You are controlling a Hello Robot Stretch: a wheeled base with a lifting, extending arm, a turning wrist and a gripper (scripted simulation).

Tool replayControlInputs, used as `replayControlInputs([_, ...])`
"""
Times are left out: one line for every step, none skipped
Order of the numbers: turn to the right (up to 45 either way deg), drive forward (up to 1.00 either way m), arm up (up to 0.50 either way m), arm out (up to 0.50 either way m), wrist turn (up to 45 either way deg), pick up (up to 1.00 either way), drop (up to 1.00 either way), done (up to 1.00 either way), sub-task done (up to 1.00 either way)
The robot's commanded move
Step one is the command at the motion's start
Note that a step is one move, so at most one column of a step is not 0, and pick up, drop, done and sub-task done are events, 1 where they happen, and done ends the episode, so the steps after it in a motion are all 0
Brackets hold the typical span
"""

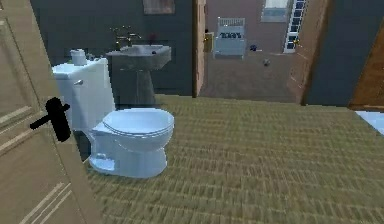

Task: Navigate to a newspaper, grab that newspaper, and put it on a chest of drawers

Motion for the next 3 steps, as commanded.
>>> replayControlInputs([9.0, 0.00, 0.00, 0.00, 0.0, 0.00, 0.00, 0.00, 0.00])
replayControlInputs([0.0, 1.00, 0.00, 0.00, 0.0, 0.00, 0.00, 0.00, 0.00])
replayControlInputs([0.0, 1.00, 0.00, 0.00, 0.0, 0.00, 0.00, 0.00, 0.00])
